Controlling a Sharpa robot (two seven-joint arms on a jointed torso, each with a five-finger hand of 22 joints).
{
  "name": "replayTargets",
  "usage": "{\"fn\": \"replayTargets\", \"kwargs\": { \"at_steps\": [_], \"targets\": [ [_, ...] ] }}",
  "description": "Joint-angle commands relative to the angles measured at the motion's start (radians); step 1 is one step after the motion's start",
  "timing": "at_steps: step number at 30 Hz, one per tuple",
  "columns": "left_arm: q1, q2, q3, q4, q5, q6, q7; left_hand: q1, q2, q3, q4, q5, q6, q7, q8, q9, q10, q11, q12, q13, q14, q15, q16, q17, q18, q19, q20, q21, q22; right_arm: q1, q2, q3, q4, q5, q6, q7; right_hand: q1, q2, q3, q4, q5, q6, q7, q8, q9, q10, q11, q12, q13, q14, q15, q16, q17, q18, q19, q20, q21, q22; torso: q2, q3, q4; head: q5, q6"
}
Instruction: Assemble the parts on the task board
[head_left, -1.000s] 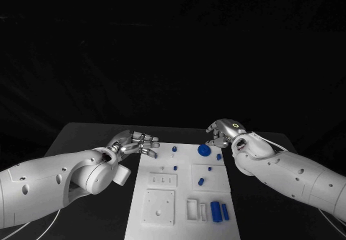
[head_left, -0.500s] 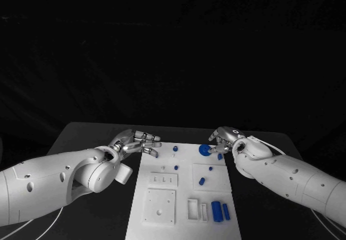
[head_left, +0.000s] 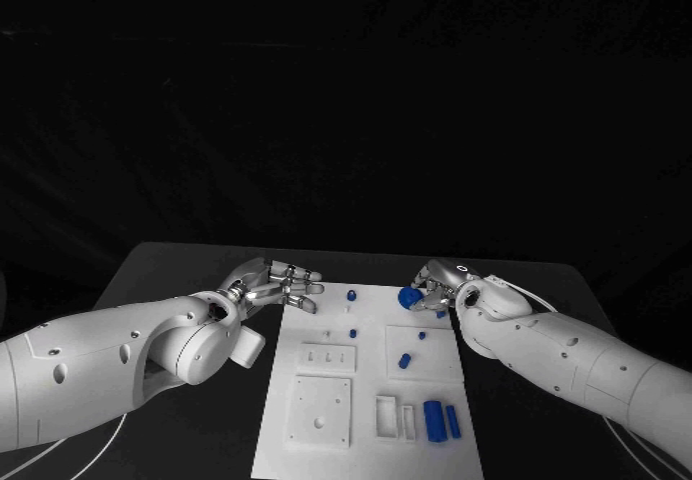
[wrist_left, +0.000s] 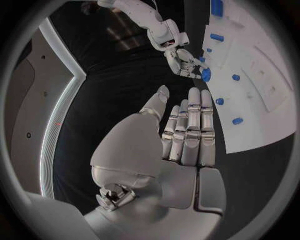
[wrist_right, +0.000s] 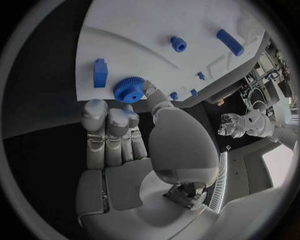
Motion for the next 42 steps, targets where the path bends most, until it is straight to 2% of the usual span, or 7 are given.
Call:
{"fn": "replayTargets", "kwargs": {
  "at_steps": [1,7,14,18,25,29,42],
  "targets": [
    [0.001,0.003,0.001,0.006,-0.003,0.018,0.012,-0.003,-0.002,0.002,-0.005,0.003,0.000,0.007,0.004,0.002,-0.006,0.001,0.004,0.002,-0.007,-0.001,0.002,-0.001,-0.006,-0.005,-0.001,0.003,0.000,-0.001,0.005,0.000,-0.008,0.004,0.008,0.011,-0.006,0.004,0.007,0.003,0.009,0.004,0.002,-0.004,0.000,0.012,-0.001,0.018,0.012,0.008,0.002,0.007,0.007,0.010,0.030,0.008,0.010,0.103,0.001,0.0005,0.0002,0.001,0.000],
    [0.001,0.002,0.001,0.008,-0.004,0.013,0.011,-0.004,0.000,0.000,-0.011,0.003,-0.002,0.008,0.004,0.001,-0.007,0.001,0.004,0.002,-0.007,-0.001,0.001,-0.001,-0.006,-0.007,-0.001,0.005,0.000,-0.001,0.009,0.000,-0.018,0.008,0.000,0.015,-0.008,0.004,0.012,0.011,0.021,0.004,0.003,-0.004,0.000,0.023,0.001,0.049,0.039,0.010,0.003,0.019,0.026,0.010,0.029,0.010,0.038,0.107,0.001,0.0012,-0.0013,0.009,-0.003],
    [0.001,0.002,0.001,0.009,-0.006,0.013,0.010,-0.004,0.000,0.000,-0.011,0.003,-0.002,0.008,0.004,0.001,-0.007,0.001,0.004,0.002,-0.007,-0.001,0.001,-0.001,-0.006,-0.007,-0.001,0.005,0.000,0.001,0.012,0.000,-0.030,0.008,0.002,0.015,-0.010,0.007,0.020,0.011,0.023,0.008,0.004,-0.004,-0.001,0.024,0.001,0.052,0.042,0.010,0.004,0.022,0.032,0.009,0.028,0.010,0.048,0.108,0.000,0.0000,-0.0001,0.003,-0.006],
    [0.001,0.002,0.001,0.009,-0.007,0.012,0.009,-0.004,0.000,0.000,-0.011,0.003,-0.002,0.008,0.004,0.001,-0.007,0.001,0.004,0.002,-0.007,-0.001,0.001,-0.001,-0.006,-0.007,-0.001,0.005,0.000,0.003,0.017,0.000,-0.038,0.010,0.001,0.016,-0.013,0.008,0.027,0.012,0.024,0.008,0.005,-0.004,0.000,0.024,0.002,0.053,0.043,0.011,0.005,0.023,0.034,0.009,0.027,0.011,0.055,0.109,0.000,0.0025,-0.0013,0.004,-0.006],
    [0.001,0.003,0.001,0.007,-0.007,0.012,0.008,-0.004,0.000,0.000,-0.011,0.003,-0.002,0.008,0.004,0.001,-0.007,0.001,0.004,0.002,-0.007,-0.001,0.001,-0.001,-0.006,-0.007,-0.001,0.005,0.000,0.007,0.024,0.000,-0.052,0.015,0.005,0.019,-0.023,0.013,0.039,0.018,0.024,0.015,0.005,-0.004,-0.001,0.027,0.003,0.058,0.048,0.011,0.005,0.027,0.040,0.008,0.026,0.011,0.064,0.110,0.000,0.0015,-0.0019,0.004,-0.005],
    [0.001,0.004,0.001,0.007,-0.008,0.011,0.008,-0.004,0.000,0.000,-0.011,0.003,-0.002,0.008,0.004,0.001,-0.007,0.001,0.004,0.002,-0.007,-0.001,0.001,-0.001,-0.006,-0.007,-0.001,0.005,0.000,0.008,0.028,0.000,-0.058,0.008,0.008,0.019,-0.030,0.013,0.050,0.017,0.066,0.015,0.006,-0.005,-0.001,0.027,0.003,0.058,0.048,0.011,0.006,0.028,0.042,0.008,0.025,0.011,0.067,0.110,0.000,0.0010,-0.0004,0.003,-0.003],
    [0.001,0.007,0.001,0.006,-0.009,0.008,0.004,-0.003,0.002,-0.002,-0.014,0.003,-0.002,0.008,0.004,0.002,-0.008,0.001,0.004,0.002,-0.007,-0.001,0.002,-0.001,-0.005,-0.008,-0.001,0.007,0.000,0.012,0.046,-0.001,-0.080,0.004,0.035,0.016,-0.038,0.012,0.040,0.023,0.065,0.016,0.006,-0.005,-0.001,0.029,0.004,0.060,0.050,0.012,0.007,0.030,0.044,0.008,0.024,0.012,0.074,0.110,0.001,0.0023,-0.0011,0.005,0.001]
  ]
}}
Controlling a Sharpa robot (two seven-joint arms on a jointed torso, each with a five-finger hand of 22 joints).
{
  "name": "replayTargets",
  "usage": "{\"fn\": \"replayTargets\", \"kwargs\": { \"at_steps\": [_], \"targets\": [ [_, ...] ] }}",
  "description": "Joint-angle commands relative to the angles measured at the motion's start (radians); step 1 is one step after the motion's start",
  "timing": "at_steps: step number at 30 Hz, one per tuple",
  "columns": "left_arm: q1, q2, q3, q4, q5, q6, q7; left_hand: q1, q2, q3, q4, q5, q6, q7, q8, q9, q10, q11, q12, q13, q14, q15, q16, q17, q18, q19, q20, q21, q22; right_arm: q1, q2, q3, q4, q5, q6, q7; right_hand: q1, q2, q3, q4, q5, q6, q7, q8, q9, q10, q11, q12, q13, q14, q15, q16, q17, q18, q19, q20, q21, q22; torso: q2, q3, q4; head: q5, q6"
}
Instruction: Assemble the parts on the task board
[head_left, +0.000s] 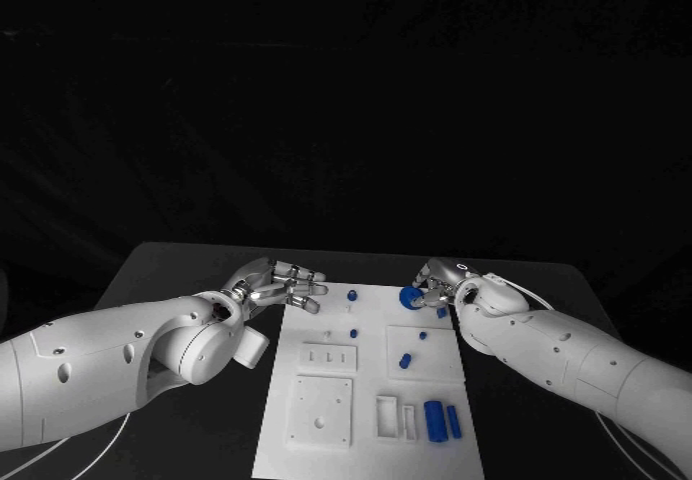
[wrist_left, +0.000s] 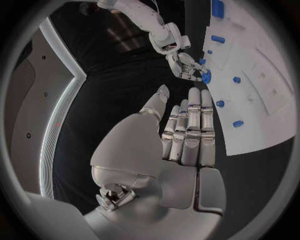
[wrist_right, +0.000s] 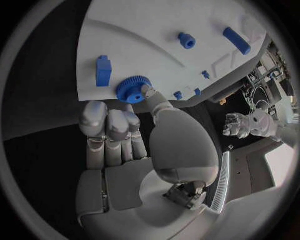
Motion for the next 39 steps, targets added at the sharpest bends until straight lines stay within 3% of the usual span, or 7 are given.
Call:
{"fn": "replayTargets", "kwargs": {
  "at_steps": [1,11,14,21,28,33,39],
  "targets": [
    [0.001,0.003,0.001,0.003,-0.005,0.008,0.006,-0.003,0.002,0.000,-0.006,0.003,-0.003,0.008,0.004,0.002,-0.009,0.002,0.004,0.001,-0.007,-0.001,0.002,-0.002,-0.005,-0.008,-0.001,0.004,0.000,0.000,0.010,-0.001,-0.014,-0.008,0.030,0.006,-0.012,0.000,-0.005,0.005,0.000,0.006,0.002,-0.004,-0.001,0.004,0.003,0.003,0.000,0.004,0.000,0.007,0.001,0.007,0.023,0.005,0.005,0.111,0.002,0.0007,0.0007,0.001,0.002],
    [0.001,0.000,0.001,0.008,-0.005,0.009,0.003,-0.003,0.001,0.000,-0.006,0.003,-0.003,0.009,0.004,0.002,-0.013,0.003,0.004,0.002,-0.007,-0.001,0.002,-0.002,-0.005,-0.009,-0.001,0.004,0.000,-0.001,0.025,-0.007,-0.042,-0.006,0.050,0.007,-0.009,0.008,0.000,0.002,-0.003,0.013,0.004,-0.005,-0.001,0.003,0.005,0.001,-0.002,0.004,0.001,0.005,0.001,0.008,0.021,0.007,0.004,0.110,0.005,0.0003,0.0047,-0.002,-0.001],
    [0.001,-0.002,0.001,0.009,-0.007,0.008,0.003,-0.003,0.001,0.000,-0.006,0.003,-0.003,0.009,0.004,0.002,-0.013,0.003,0.004,0.002,-0.007,-0.001,0.002,-0.002,-0.005,-0.009,-0.001,0.004,0.000,-0.002,0.024,-0.009,-0.044,-0.006,0.059,0.008,-0.014,0.010,0.018,-0.005,-0.004,0.017,0.004,-0.005,-0.001,0.003,0.005,0.002,-0.001,0.005,0.001,0.005,0.002,0.008,0.021,0.007,0.005,0.110,0.005,0.0008,0.0020,0.001,-0.005],
    [0.002,-0.002,0.001,0.009,-0.008,0.008,0.002,-0.003,0.002,-0.001,-0.005,0.003,-0.003,0.009,0.004,0.002,-0.014,0.003,0.004,0.002,-0.007,-0.001,0.002,-0.002,-0.005,-0.009,0.000,0.004,0.000,-0.002,0.022,-0.013,-0.035,-0.012,0.065,0.009,-0.036,0.017,0.142,-0.050,-0.040,0.056,-0.007,-0.005,-0.001,0.004,-0.003,0.004,0.001,0.005,-0.004,0.004,0.002,0.005,0.019,0.003,0.009,0.110,0.004,0.0013,0.0018,0.000,-0.007],
    [0.002,-0.002,0.001,0.009,-0.008,0.009,0.002,-0.003,0.002,-0.001,-0.005,0.003,-0.003,0.009,0.004,0.002,-0.014,0.003,0.004,0.002,-0.007,-0.001,0.002,-0.002,-0.005,-0.009,0.000,0.004,0.000,-0.002,0.016,-0.019,0.005,-0.052,0.038,-0.013,-0.058,0.016,0.196,-0.075,0.035,0.077,-0.012,-0.005,-0.001,0.009,-0.009,0.007,0.004,0.006,-0.007,0.006,0.004,0.002,0.020,-0.001,0.016,0.111,0.003,0.0018,0.0023,-0.001,-0.005],
    [0.002,-0.004,0.001,0.010,-0.008,0.009,0.002,-0.003,0.002,-0.001,-0.005,0.003,-0.003,0.009,0.004,0.002,-0.014,0.003,0.004,0.002,-0.007,-0.001,0.002,-0.002,-0.005,-0.009,0.000,0.004,0.000,-0.002,0.006,-0.023,0.048,-0.068,0.019,-0.033,-0.078,0.023,0.220,-0.063,-0.004,0.091,-0.016,-0.005,-0.001,0.021,-0.013,0.016,0.011,0.009,-0.011,0.015,0.011,0.000,0.026,-0.005,0.037,0.116,0.004,0.0019,0.0020,0.001,-0.005],
    [0.002,-0.006,0.001,0.011,-0.008,0.008,0.002,-0.003,0.002,-0.001,-0.005,0.003,-0.003,0.009,0.004,0.002,-0.014,0.003,0.004,0.002,-0.007,-0.001,0.002,-0.002,-0.005,-0.009,0.000,0.004,0.000,-0.003,-0.004,-0.024,0.090,-0.083,-0.011,-0.058,-0.078,0.020,0.228,-0.057,0.008,0.099,-0.019,-0.005,-0.001,0.025,-0.014,0.019,0.014,0.008,-0.013,0.018,0.012,-0.001,0.025,-0.007,0.041,0.115,0.004,0.0012,0.0024,-0.001,-0.004]
  ]
}}
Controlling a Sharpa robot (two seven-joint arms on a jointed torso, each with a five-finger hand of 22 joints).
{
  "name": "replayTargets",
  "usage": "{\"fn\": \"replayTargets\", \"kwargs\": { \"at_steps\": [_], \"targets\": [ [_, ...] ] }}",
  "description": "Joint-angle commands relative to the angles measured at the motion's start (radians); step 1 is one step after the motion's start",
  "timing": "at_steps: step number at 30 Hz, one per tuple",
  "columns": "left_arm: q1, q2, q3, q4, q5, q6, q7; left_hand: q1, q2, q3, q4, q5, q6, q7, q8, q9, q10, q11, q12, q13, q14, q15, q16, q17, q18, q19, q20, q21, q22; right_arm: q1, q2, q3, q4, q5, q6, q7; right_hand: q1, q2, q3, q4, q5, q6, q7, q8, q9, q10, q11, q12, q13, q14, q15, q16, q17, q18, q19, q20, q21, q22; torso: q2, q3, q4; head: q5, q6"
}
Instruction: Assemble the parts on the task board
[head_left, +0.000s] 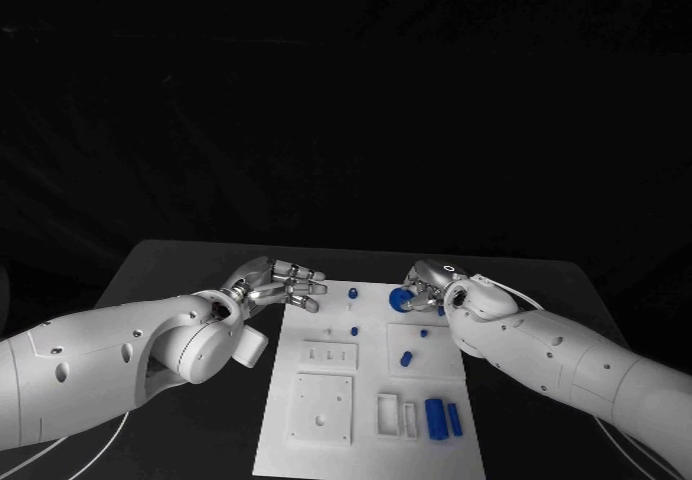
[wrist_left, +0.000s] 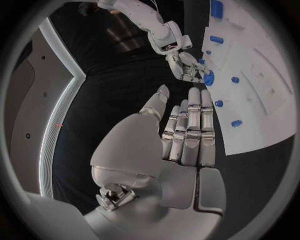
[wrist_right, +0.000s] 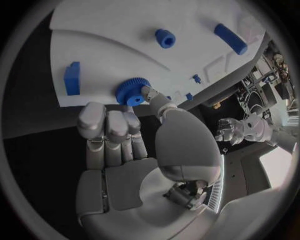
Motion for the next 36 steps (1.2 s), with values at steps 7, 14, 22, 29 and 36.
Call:
{"fn": "replayTargets", "kwargs": {
  "at_steps": [7,14,22,29,36],
  "targets": [
    [0.002,-0.004,0.001,0.006,-0.004,0.006,0.005,-0.003,0.002,-0.001,-0.005,0.003,0.001,0.005,0.004,0.002,-0.006,0.003,0.004,0.002,-0.007,-0.001,0.002,-0.001,-0.005,-0.009,0.000,0.005,0.000,-0.002,-0.023,-0.001,0.088,-0.076,-0.074,-0.090,-0.006,-0.011,-0.005,0.039,-0.032,0.019,-0.008,0.002,0.003,0.016,-0.004,0.003,0.003,0.000,-0.008,0.003,-0.007,-0.003,0.028,-0.009,0.017,0.117,0.000,-0.0007,-0.0013,0.003,0.002],
    [0.002,-0.006,0.001,0.009,-0.004,0.005,0.005,-0.003,0.002,-0.001,-0.005,0.003,0.001,0.005,0.004,0.002,-0.006,0.003,0.004,0.002,-0.007,-0.001,0.002,-0.001,-0.005,-0.009,0.000,0.005,0.000,-0.004,-0.038,-0.001,0.177,-0.128,-0.134,-0.125,0.002,-0.026,0.005,0.063,-0.028,0.024,-0.009,0.003,0.003,0.021,-0.005,0.002,0.006,0.000,-0.010,0.003,-0.014,-0.005,0.031,-0.011,0.034,0.121,0.001,0.0004,-0.0008,0.003,0.004],
    [0.002,-0.007,0.001,0.011,-0.004,0.003,0.005,-0.003,0.002,-0.001,-0.005,0.003,0.001,0.005,0.004,0.002,-0.006,0.003,0.004,0.002,-0.007,-0.001,0.002,-0.001,-0.005,-0.009,0.000,0.005,0.000,-0.007,-0.023,-0.010,0.222,-0.163,-0.148,-0.135,0.006,-0.029,0.009,0.068,-0.041,0.026,-0.010,0.002,0.003,0.022,-0.005,0.001,0.007,0.000,-0.010,0.002,-0.018,-0.006,0.032,-0.012,0.041,0.122,0.001,-0.0010,0.0020,0.005,0.005],
    [0.002,-0.005,0.001,0.010,-0.004,0.004,0.005,-0.003,0.002,-0.001,-0.005,0.003,0.001,0.005,0.004,0.002,-0.006,0.003,0.004,0.002,-0.007,-0.001,0.002,-0.001,-0.005,-0.009,0.000,0.005,0.000,-0.008,0.008,-0.026,0.215,-0.169,-0.151,-0.153,0.005,-0.031,0.010,0.071,-0.043,0.024,-0.010,0.003,0.003,0.021,-0.005,-0.002,0.005,-0.001,-0.010,0.000,-0.021,-0.007,0.032,-0.012,0.044,0.122,0.002,-0.0011,0.0036,0.004,0.005],
    [0.002,-0.002,0.001,0.007,-0.004,0.005,0.006,-0.001,0.002,-0.002,-0.005,0.004,0.002,0.004,0.005,0.002,-0.006,0.002,0.004,0.002,-0.007,-0.001,0.002,-0.001,-0.005,-0.009,-0.001,0.006,-0.001,-0.008,0.057,-0.049,0.183,-0.174,-0.158,-0.161,0.007,-0.031,0.012,0.072,-0.036,0.023,-0.009,0.002,0.003,0.020,-0.005,-0.004,0.004,-0.001,-0.010,-0.001,-0.024,-0.007,0.032,-0.012,0.045,0.122,0.002,-0.0010,0.0024,0.002,0.004]
  ]
}}
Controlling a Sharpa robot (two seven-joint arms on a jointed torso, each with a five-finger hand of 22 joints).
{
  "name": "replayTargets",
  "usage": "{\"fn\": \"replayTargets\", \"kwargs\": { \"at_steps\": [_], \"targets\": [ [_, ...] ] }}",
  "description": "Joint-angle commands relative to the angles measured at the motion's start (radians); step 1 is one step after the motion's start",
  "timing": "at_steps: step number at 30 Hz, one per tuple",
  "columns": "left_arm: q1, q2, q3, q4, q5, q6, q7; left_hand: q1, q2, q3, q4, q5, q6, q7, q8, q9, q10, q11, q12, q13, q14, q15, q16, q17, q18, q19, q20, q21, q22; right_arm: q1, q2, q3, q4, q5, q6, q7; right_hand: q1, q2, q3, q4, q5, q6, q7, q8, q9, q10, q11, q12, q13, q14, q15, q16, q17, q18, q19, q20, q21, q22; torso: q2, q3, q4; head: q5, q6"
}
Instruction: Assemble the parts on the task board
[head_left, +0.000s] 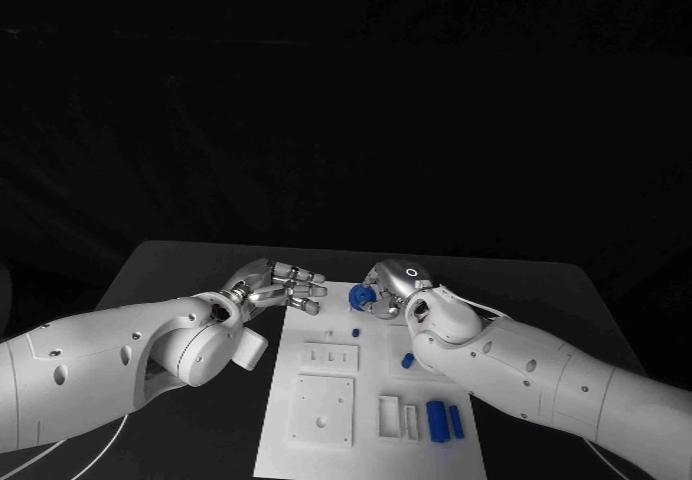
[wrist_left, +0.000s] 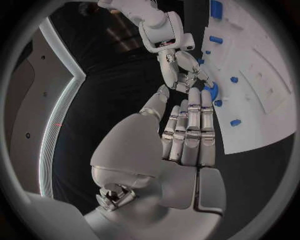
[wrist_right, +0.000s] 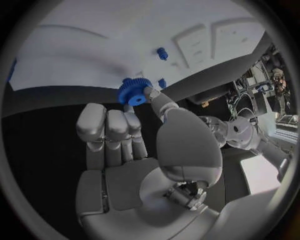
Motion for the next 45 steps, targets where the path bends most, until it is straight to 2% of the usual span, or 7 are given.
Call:
{"fn": "replayTargets", "kwargs": {
  "at_steps": [1,8,22,40,41,43,45],
  "targets": [
    [0.002,0.004,0.001,0.000,-0.003,0.006,0.006,-0.001,0.002,-0.002,-0.005,0.004,0.002,0.004,0.004,0.002,-0.006,0.002,0.004,0.002,-0.007,-0.001,0.002,-0.001,-0.005,-0.009,-0.001,0.006,-0.001,-0.001,0.020,-0.007,-0.016,-0.027,-0.015,-0.019,0.009,-0.004,-0.001,0.005,0.002,0.009,-0.001,0.003,0.000,0.008,0.000,-0.004,-0.001,0.002,-0.008,-0.001,-0.002,-0.007,0.032,-0.005,0.002,0.122,0.000,0.0002,0.0002,0.000,-0.002],
    [0.002,0.007,0.001,-0.002,-0.003,0.008,0.006,-0.001,0.002,-0.002,-0.005,0.004,0.002,0.004,0.004,0.002,-0.006,0.002,0.004,0.002,-0.007,-0.001,0.002,-0.001,-0.005,-0.009,-0.001,0.006,-0.001,-0.001,0.055,-0.027,-0.055,-0.030,-0.017,-0.024,0.010,-0.005,0.001,0.005,0.007,0.008,-0.001,0.003,0.000,0.008,0.000,-0.005,-0.001,0.002,-0.008,-0.001,-0.003,-0.007,0.032,-0.005,0.000,0.121,0.000,-0.0001,-0.0001,0.000,-0.002],
    [0.002,0.017,0.001,-0.009,-0.003,0.011,0.006,-0.001,0.002,-0.002,-0.005,0.004,0.002,0.004,0.004,0.002,-0.006,0.002,0.004,0.002,-0.007,-0.001,0.002,-0.001,-0.005,-0.009,-0.001,0.006,-0.001,-0.002,0.109,-0.047,-0.120,-0.027,0.001,-0.020,0.007,-0.005,0.000,0.004,0.005,0.005,0.000,0.003,0.000,0.006,0.000,-0.008,-0.002,0.001,-0.007,-0.004,-0.008,-0.006,0.031,-0.004,-0.002,0.121,0.000,0.0007,0.0013,0.000,-0.003],
    [0.002,0.029,0.001,-0.016,-0.003,0.015,0.004,-0.003,0.003,-0.002,-0.005,0.004,0.002,0.005,0.004,0.002,-0.006,0.002,0.004,0.002,-0.007,-0.001,0.002,-0.001,-0.005,-0.010,0.000,0.007,-0.002,-0.002,0.158,-0.058,-0.205,0.003,0.015,-0.009,-0.004,-0.011,-0.059,0.034,-0.001,-0.053,0.014,0.002,-0.001,-0.013,0.010,-0.035,-0.024,-0.002,0.000,-0.018,-0.023,0.000,0.029,0.003,-0.022,0.118,0.000,0.0014,-0.0010,0.000,0.001],
    [0.002,0.029,0.001,-0.016,-0.003,0.015,0.003,-0.003,0.003,-0.002,-0.005,0.004,0.002,0.005,0.004,0.002,-0.006,0.002,0.004,0.002,-0.007,-0.001,0.002,-0.001,-0.005,-0.010,0.000,0.007,-0.002,-0.002,0.159,-0.059,-0.209,0.006,0.015,-0.007,-0.009,-0.013,-0.065,0.040,-0.006,-0.060,0.016,0.003,-0.001,-0.015,0.012,-0.037,-0.026,-0.002,0.001,-0.019,-0.023,0.001,0.029,0.004,-0.024,0.117,0.000,0.0014,-0.0012,0.000,0.001],
    [0.002,0.030,0.001,-0.017,-0.003,0.016,0.003,-0.003,0.003,-0.002,-0.005,0.004,0.002,0.005,0.004,0.002,-0.006,0.002,0.004,0.002,-0.007,-0.001,0.002,-0.001,-0.005,-0.010,0.000,0.007,-0.002,-0.002,0.161,-0.060,-0.215,0.015,0.015,-0.004,-0.031,-0.017,-0.094,0.069,-0.061,-0.070,0.017,0.003,-0.001,-0.015,0.014,-0.039,-0.029,-0.002,0.003,-0.020,-0.024,0.003,0.029,0.006,-0.026,0.117,0.000,0.0015,-0.0020,0.000,0.001],
    [0.002,0.031,0.001,-0.018,-0.003,0.016,0.003,-0.006,0.003,-0.003,-0.004,0.004,0.001,0.005,0.004,0.002,-0.007,0.003,0.004,0.002,-0.007,-0.001,0.002,-0.001,-0.005,-0.010,0.000,0.007,-0.003,-0.002,0.163,-0.060,-0.219,0.022,0.015,-0.002,-0.039,-0.016,-0.195,0.208,-0.074,-0.074,0.015,0.004,0.000,-0.016,0.018,-0.039,-0.034,-0.002,0.004,-0.020,-0.024,0.005,0.031,0.009,-0.028,0.118,0.000,0.0015,-0.0021,0.000,0.002]
  ]
}}
